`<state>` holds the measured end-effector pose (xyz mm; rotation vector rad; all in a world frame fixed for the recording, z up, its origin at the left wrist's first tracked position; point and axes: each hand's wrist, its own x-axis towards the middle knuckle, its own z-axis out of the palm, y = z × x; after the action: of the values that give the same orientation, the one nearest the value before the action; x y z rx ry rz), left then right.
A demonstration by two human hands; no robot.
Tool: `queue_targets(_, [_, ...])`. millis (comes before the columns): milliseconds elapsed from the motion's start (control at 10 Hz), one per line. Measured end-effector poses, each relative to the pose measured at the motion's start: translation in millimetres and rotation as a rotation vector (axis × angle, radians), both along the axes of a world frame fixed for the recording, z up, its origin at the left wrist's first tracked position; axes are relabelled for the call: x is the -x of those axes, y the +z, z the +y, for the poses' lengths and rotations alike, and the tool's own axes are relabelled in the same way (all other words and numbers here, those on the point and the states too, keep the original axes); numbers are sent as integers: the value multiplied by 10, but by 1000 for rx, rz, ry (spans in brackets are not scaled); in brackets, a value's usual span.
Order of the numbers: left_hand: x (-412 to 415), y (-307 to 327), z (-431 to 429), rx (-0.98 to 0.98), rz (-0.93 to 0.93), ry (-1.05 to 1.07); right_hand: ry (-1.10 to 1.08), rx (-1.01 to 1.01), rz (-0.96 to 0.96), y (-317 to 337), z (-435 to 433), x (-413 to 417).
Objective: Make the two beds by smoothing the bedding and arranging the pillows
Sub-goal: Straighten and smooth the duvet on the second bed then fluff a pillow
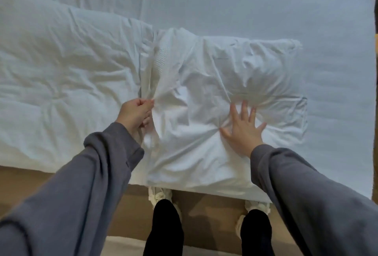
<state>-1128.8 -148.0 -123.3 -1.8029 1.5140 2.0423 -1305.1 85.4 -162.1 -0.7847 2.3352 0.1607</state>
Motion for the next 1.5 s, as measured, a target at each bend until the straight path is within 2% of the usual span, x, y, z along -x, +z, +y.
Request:
queue_targets(100, [-50, -36, -134, 182, 0, -148, -50, -19, 10, -132, -56, -142])
queue_targets(200, [224, 6, -307, 158, 16, -186, -53, -6, 41, -49, -104, -150])
queue_targets(300, [608, 89, -431, 21, 24, -215, -15, 91, 137, 101, -251, 50])
queue_targets(500, [1530, -76, -779, 78, 40, -147, 91, 225, 211, 124, -1087, 893])
queue_targets(700, [2221, -419, -1113, 230, -10, -222, 118, 336, 107, -34, -1715, 1461])
queue_targets(800, [2205, -291, -1173, 400, -39, -172, 29, 411, 67, -106, -1666, 1407])
queue_targets(900, [1789, -190, -1498, 514, -166, -31, 35, 408, 173, -160, -1412, 1436])
queue_targets(1000, [1619, -590, -1858, 405, -227, -6, 82, 320, 218, -229, -1268, 1468])
queue_targets(1100, [1794, -662, -1789, 468, -274, -44, 81, 313, 246, -376, -1276, 1480])
queue_targets(1200, [1804, -712, -1759, 689, -366, -76, 57, 206, 306, -525, -1207, 1555])
queue_targets(1300, [1620, -602, -1514, 684, -295, -142, -33, 142, 323, -550, -1018, 1457])
queue_targets(1400, [1341, -424, -1129, 539, -191, -124, -46, 203, 307, -440, -932, 1164])
queue_targets(1500, [898, -380, -815, 676, -259, -278, 8, 265, 263, -370, -970, 853])
